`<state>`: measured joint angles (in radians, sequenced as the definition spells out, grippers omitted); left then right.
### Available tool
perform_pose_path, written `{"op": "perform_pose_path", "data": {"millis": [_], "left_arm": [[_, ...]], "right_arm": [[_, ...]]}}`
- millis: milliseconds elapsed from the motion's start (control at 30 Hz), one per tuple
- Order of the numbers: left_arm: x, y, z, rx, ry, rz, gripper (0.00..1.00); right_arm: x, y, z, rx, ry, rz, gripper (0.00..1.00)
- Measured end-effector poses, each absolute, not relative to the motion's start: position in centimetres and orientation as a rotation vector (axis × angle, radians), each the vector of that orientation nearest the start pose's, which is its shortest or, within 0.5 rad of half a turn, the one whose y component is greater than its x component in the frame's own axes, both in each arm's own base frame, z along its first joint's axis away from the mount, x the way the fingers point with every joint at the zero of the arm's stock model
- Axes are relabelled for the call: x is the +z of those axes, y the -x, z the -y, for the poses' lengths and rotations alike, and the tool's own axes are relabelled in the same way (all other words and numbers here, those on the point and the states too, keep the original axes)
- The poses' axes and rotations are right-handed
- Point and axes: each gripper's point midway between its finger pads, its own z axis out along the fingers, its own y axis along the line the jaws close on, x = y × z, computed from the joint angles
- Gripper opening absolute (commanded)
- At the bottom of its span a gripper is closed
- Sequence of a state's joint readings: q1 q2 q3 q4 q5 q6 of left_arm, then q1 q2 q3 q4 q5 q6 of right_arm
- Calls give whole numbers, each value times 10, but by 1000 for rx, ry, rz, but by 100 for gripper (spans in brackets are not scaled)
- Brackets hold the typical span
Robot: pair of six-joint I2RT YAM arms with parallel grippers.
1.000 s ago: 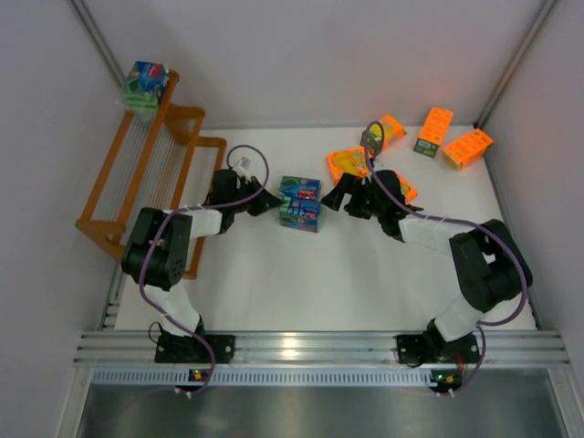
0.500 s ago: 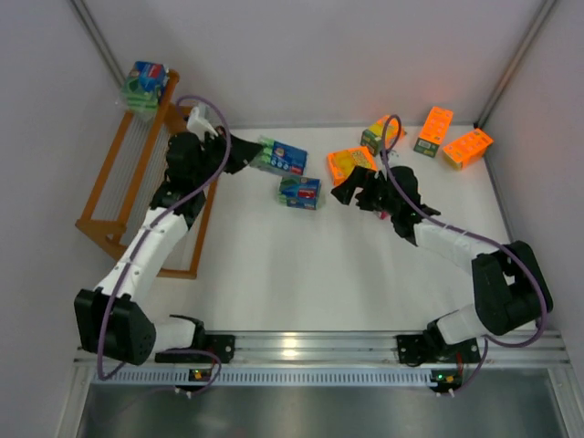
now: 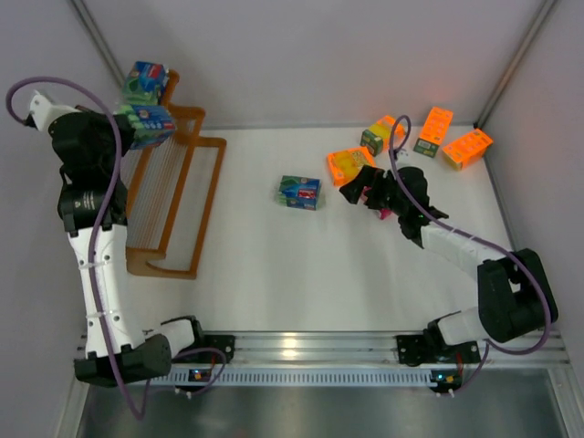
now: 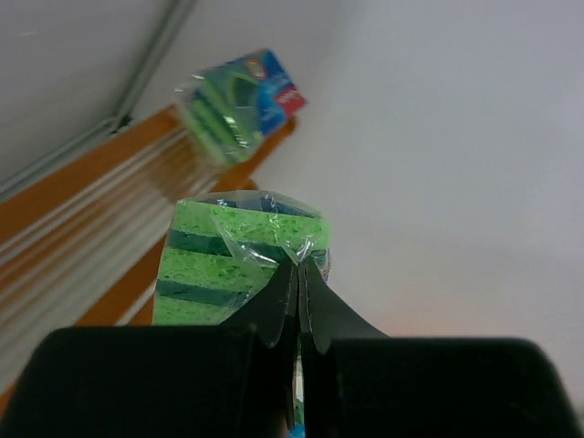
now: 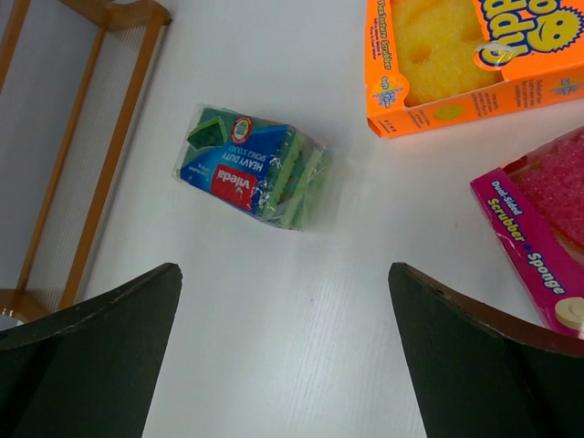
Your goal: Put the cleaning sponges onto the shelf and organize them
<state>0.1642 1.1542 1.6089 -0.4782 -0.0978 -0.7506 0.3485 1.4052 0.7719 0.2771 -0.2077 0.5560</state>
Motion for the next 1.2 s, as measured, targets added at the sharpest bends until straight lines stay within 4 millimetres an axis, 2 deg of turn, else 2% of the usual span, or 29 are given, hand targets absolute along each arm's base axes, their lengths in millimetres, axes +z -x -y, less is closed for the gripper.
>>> {"op": "perform_pose_path", "data": {"millis": [133,233,367,433,533,700,867,1200], "left_arm": [[456,-340,-94,-234,938,-1412,0],[449,-327,-119,-152,1033,-1380,0],[450,-309,-131,-87,1092,-1320,0],[441,-302,-135,-70,1134,-1301,0],[420,-294,-141,-62,1225,-1258,0],[371,-286,-149,-47,1396,-1214,0],[368,-292,-151,-94,1449,-1161,0],[368,-341,-151,-212,1415,-1164,0]], "right_arm": [[160,-382,-190,787,-77,-1999,100],[161,-385,-184,788,-88,-1997,99],[163,-387,-180,798,-90,-1986,99],[163,-387,-181,807,-87,-1984,99],[161,-387,-182,823,-88,-1992,99],[160,-387,-181,832,-94,-1996,99],[160,-387,-181,839,-93,-1997,100],[157,-388,-183,850,-105,-2006,100]]}}
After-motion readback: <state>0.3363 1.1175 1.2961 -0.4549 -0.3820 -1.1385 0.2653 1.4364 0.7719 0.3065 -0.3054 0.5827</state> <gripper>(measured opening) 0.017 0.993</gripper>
